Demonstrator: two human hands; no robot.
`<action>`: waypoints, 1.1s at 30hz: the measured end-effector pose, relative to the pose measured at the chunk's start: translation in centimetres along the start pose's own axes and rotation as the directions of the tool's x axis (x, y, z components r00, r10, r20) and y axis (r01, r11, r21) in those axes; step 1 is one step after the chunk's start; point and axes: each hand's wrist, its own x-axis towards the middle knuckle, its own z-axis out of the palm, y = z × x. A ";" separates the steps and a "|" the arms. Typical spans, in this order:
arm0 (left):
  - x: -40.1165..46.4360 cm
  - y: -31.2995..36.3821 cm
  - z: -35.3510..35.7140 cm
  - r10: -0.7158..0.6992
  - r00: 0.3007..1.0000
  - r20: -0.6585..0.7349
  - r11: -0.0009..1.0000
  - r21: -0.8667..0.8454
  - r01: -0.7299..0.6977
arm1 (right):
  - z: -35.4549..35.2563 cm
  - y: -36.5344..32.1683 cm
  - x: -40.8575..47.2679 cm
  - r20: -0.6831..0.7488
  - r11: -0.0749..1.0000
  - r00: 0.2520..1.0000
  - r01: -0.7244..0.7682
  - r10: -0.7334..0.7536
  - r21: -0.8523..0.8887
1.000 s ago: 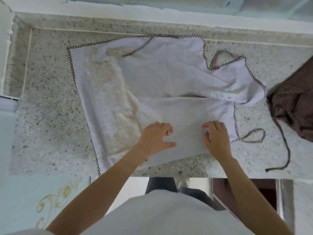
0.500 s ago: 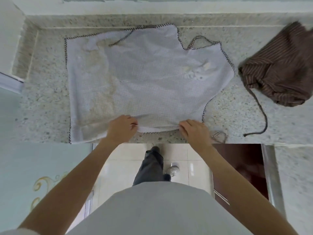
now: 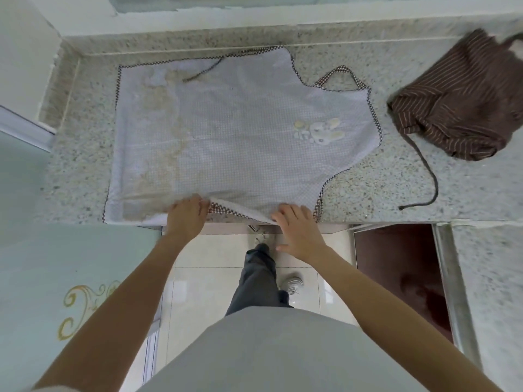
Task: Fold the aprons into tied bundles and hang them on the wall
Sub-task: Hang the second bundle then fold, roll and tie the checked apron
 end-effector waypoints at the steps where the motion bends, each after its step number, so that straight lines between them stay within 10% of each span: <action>1: 0.2 0.2 -0.3 -0.009 1.000 0.014 0.999 -0.042 0.010 | 0.1 -0.2 0.2 -0.042 1.000 0.999 -0.009 0.009 -0.016; 7: 2.3 -0.1 -2.4 0.081 0.992 0.095 0.993 -0.090 -0.073 | -2.2 0.9 2.6 -0.308 0.973 0.935 -0.113 0.173 0.202; 17: 5.8 -1.7 -5.4 0.263 0.870 -0.416 0.940 -0.093 -0.329 | -7.3 4.4 9.1 0.072 0.455 0.831 -0.372 0.552 0.809; 22: 8.5 -3.1 -7.2 0.308 0.844 -0.439 0.929 -0.052 -0.366 | -8.1 4.7 11.4 0.018 0.634 0.899 -0.322 0.437 0.703; 26: 11.3 -3.6 -8.1 0.159 0.958 -0.237 0.983 -0.057 -0.177 | -7.7 5.5 13.0 -0.017 0.837 0.923 -0.339 0.383 0.430; 33: 15.2 -3.7 -7.7 0.098 0.993 0.072 0.992 0.077 -0.103 | -7.6 7.3 15.1 -0.151 0.861 0.887 -0.363 0.437 0.357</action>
